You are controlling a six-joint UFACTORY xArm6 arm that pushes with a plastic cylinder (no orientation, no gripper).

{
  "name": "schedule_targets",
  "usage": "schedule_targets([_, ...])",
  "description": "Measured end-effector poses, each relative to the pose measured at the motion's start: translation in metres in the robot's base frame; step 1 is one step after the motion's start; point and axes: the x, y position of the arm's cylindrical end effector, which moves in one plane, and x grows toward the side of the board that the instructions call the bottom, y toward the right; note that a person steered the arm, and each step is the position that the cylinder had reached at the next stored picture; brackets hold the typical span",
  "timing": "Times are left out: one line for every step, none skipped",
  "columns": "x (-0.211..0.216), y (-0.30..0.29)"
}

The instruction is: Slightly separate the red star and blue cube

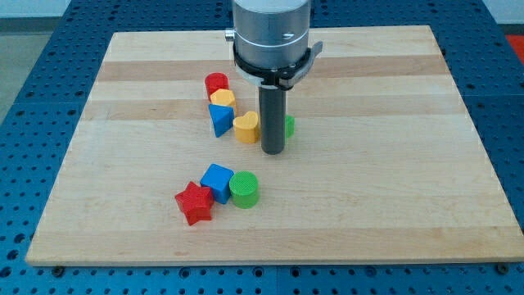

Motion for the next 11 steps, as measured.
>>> schedule_targets([0.003,0.0])
schedule_targets([0.027,0.002])
schedule_targets([0.059,0.004])
schedule_targets([0.088,0.004])
schedule_targets([0.108,0.0])
schedule_targets([0.13,-0.012])
schedule_targets([0.141,-0.028])
schedule_targets([0.141,-0.046])
schedule_targets([0.141,-0.07])
schedule_targets([0.138,-0.085])
schedule_targets([0.127,-0.085])
